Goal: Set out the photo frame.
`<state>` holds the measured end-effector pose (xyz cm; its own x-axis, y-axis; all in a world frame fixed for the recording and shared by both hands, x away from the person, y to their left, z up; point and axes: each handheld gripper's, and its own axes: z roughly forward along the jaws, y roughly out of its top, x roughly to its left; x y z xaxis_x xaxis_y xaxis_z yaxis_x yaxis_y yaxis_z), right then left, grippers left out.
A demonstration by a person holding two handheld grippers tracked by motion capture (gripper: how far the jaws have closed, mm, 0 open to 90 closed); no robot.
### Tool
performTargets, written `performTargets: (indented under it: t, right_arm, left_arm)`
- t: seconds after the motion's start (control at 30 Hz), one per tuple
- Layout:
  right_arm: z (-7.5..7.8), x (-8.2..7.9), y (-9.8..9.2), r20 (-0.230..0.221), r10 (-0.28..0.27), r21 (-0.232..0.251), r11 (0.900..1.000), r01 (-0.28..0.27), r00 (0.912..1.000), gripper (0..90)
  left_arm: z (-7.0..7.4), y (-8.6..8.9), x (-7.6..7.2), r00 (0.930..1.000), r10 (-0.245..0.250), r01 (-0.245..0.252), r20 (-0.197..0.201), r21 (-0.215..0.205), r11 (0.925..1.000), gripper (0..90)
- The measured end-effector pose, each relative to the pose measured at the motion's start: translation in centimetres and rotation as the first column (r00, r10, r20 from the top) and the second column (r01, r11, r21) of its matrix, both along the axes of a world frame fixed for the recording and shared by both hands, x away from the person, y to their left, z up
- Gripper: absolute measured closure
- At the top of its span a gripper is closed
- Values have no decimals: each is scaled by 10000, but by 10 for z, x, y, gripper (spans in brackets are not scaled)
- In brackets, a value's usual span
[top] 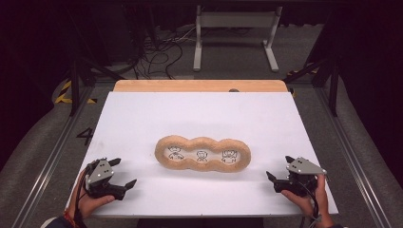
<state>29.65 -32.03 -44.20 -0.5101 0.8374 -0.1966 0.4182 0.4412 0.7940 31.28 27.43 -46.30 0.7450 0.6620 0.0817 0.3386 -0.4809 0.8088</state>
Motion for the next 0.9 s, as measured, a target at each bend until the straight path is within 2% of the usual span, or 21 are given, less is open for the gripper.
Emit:
performTargets:
  t: [0.2, 0.3, 0.37, 0.5, 0.67, 0.9]
  right_arm:
    - [-2, -4, -11, 38, -309, 341, 9989, 307, 9995, 122]
    - [-4, -7, -17, -67, -536, 664, 9963, 539, 9985, 123]
    - [-4, -9, -20, -47, -604, 765, 9952, 605, 9982, 123]
    - [-9, -11, -25, -155, -751, 852, 9934, 762, 9971, 123]
    - [-9, -14, -30, -143, -815, 965, 9919, 825, 9966, 123]
    - [-11, -15, -33, -214, -841, 1008, 9912, 859, 9962, 123]
  left_arm:
    - [-2, 15, -4, 9999, 121, -123, -68, -229, 9997, 71]
    - [-1, 20, -6, 9997, 219, -223, -71, -496, 9985, 71]
    - [-1, 25, -7, 9993, 385, -385, -15, -561, 9977, 70]
    - [-2, 34, -9, 9982, 596, -601, -71, -965, 9935, 70]
    - [-1, 31, -8, 9988, 483, -481, 8, -794, 9957, 69]
    - [-1, 32, -7, 9983, 577, -577, -25, -804, 9951, 66]
